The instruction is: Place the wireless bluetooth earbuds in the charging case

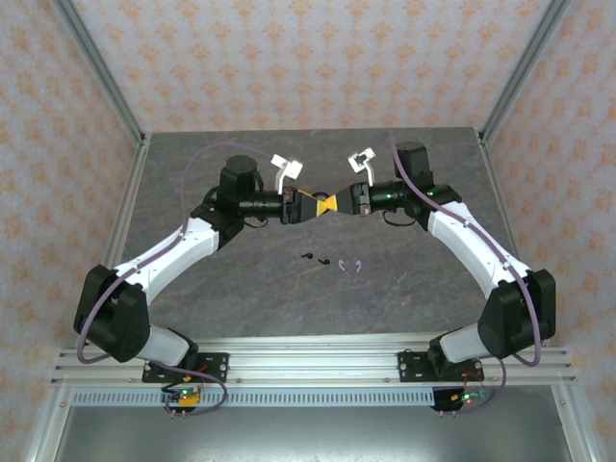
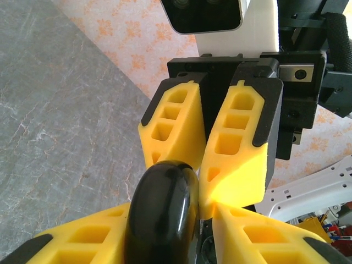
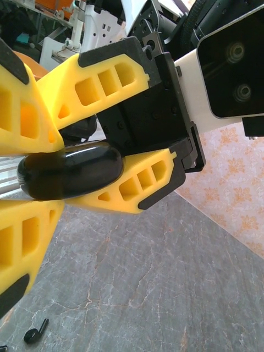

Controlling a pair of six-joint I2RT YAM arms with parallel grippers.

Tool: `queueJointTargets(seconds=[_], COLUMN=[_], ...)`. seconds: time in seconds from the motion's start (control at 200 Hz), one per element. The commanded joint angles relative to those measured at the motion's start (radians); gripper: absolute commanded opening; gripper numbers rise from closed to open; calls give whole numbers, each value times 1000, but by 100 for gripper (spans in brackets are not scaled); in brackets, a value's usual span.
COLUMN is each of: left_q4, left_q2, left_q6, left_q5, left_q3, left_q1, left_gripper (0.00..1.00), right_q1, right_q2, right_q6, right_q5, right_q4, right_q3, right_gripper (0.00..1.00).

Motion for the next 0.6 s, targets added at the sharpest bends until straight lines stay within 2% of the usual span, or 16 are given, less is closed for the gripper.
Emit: queueJointTargets(seconds=[0.0, 0.16, 0.33, 0.39, 0.475, 0.596], left_q4=[-31, -28, -44, -55, -68, -96], left_q2=[10, 23, 29, 29, 26, 25], left_q6=[25, 15, 23, 29, 44, 68], left_q5=[-2, -7, -10, -9, -2, 25], left_q3=[19, 20, 29, 32, 37, 49], left_q1=[-18, -17, -18, -17, -18, -18], left_gripper=[41, 38, 19, 14, 14, 14], right_q1=[-18, -18, -19, -19, -18, -18], right_q2=[-25, -25, -26, -31, -37, -37], right_q6=[17, 14, 3, -11, -46, -99], right_q5=[42, 36, 34, 39, 42, 36], right_q4=[67, 66, 49, 29, -15, -90], right_q3=[-3, -9, -10, -3, 11, 43], right_gripper=[22, 22, 23, 27, 36, 42])
